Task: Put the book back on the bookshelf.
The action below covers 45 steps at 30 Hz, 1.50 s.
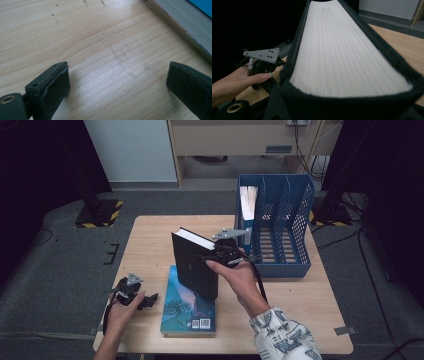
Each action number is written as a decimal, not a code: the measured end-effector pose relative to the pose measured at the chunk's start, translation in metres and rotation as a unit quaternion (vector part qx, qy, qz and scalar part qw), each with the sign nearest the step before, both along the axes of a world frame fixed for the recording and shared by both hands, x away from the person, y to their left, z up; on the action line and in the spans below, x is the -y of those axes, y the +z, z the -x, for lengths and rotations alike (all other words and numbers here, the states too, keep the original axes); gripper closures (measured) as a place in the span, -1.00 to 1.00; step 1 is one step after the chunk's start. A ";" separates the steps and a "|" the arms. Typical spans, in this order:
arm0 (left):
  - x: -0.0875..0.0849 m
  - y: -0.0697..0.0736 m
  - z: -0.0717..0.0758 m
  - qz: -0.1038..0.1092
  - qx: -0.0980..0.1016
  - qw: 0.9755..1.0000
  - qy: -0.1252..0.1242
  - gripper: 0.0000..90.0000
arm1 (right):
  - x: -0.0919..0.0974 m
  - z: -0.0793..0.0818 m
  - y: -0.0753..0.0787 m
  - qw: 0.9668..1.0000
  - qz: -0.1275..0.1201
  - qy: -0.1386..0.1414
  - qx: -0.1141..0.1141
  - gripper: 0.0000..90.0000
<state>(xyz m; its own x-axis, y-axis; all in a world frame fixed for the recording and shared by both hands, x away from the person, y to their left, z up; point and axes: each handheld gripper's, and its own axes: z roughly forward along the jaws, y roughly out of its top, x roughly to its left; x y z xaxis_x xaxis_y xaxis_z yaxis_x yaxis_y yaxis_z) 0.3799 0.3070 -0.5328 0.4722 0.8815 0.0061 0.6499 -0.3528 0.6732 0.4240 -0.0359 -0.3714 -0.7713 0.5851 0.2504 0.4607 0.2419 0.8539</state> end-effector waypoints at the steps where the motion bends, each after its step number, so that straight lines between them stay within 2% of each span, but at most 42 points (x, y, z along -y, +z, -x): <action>1: 0.000 0.000 0.000 0.001 0.003 1.000 0.001 -0.94 | 0.001 0.000 0.000 1.000 0.000 -0.001 0.000 0.18; 13: -0.001 -0.004 0.001 0.011 0.016 1.000 0.004 -0.96 | 0.014 0.003 0.006 1.000 0.003 -0.009 -0.002 0.18; 33: -0.001 -0.004 0.002 0.010 0.016 1.000 0.004 -0.97 | 0.040 0.008 0.009 0.999 -0.006 -0.031 -0.007 0.18; 45: -0.001 -0.004 0.002 0.010 0.017 1.000 0.005 -0.97 | 0.054 0.016 0.011 0.999 -0.011 -0.038 -0.008 0.17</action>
